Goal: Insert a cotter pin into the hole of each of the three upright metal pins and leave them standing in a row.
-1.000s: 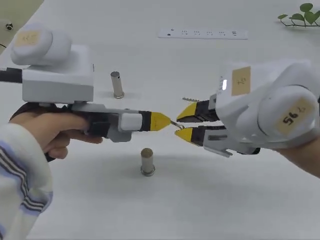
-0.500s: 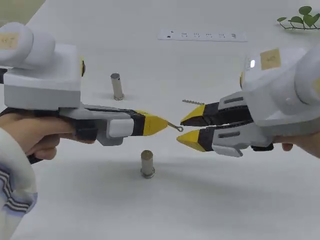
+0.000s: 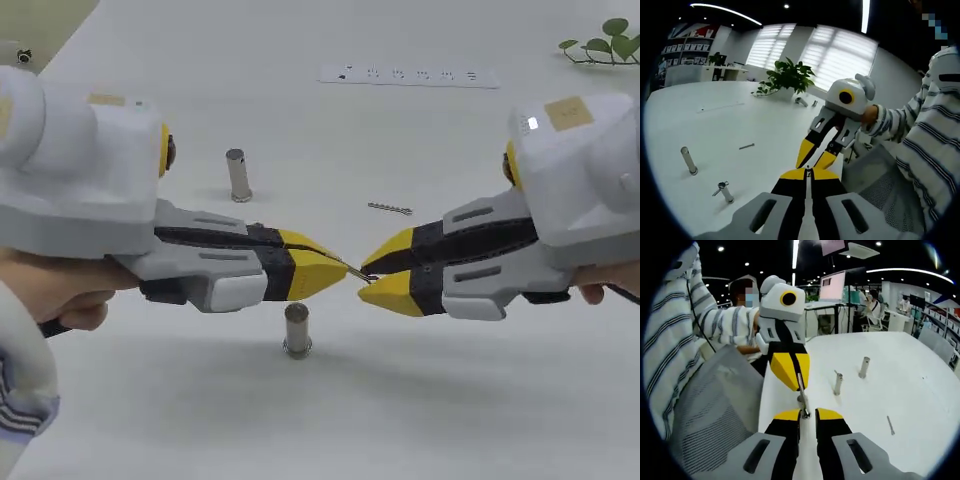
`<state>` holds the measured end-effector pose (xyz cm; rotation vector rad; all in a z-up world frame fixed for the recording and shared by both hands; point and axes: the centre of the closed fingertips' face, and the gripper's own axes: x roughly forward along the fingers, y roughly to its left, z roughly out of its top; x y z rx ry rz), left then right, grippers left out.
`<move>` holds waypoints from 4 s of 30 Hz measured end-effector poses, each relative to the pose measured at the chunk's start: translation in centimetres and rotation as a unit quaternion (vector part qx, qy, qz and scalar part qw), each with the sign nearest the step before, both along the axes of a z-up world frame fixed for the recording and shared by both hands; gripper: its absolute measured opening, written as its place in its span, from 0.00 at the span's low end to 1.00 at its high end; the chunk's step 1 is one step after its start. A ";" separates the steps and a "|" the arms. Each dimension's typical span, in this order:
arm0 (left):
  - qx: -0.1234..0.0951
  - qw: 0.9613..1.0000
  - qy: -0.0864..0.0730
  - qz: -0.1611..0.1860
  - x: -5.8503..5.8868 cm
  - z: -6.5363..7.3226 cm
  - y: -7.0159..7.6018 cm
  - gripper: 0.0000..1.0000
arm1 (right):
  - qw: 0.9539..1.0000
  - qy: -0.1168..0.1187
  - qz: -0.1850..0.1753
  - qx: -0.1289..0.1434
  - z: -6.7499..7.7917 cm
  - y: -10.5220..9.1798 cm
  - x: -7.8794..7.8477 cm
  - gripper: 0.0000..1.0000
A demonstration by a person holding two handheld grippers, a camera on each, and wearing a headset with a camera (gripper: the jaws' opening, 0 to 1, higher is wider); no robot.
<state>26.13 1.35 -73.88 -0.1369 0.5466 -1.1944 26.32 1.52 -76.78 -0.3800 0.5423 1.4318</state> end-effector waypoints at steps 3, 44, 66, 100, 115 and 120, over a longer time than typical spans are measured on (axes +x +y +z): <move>-0.009 1.000 0.001 -0.006 0.0 0.1 0.2 0.00 | 1.000 -0.002 0.008 -0.008 -0.3 0.0 -0.2 0.11; 0.088 0.991 -0.091 -0.040 -0.5 -3.2 2.5 0.13 | 0.998 -0.011 0.036 -0.046 -1.0 -0.4 -1.1 0.03; 0.154 0.984 -0.082 -0.015 0.1 -8.9 4.2 0.29 | 0.993 -0.020 -0.001 -0.112 -5.4 -1.5 0.2 0.03; 0.142 0.987 -0.081 0.001 0.5 -9.9 3.2 0.13 | 0.981 -0.040 0.070 -0.176 -6.3 -0.2 -0.3 0.03; 0.134 0.987 -0.084 0.002 0.5 -9.9 3.1 0.12 | 0.977 -0.055 0.086 -0.189 -6.7 -0.1 0.0 0.03; 0.135 0.987 -0.089 -0.001 0.5 -9.9 3.2 0.12 | 0.978 -0.050 0.085 -0.184 -6.7 0.0 -0.2 0.03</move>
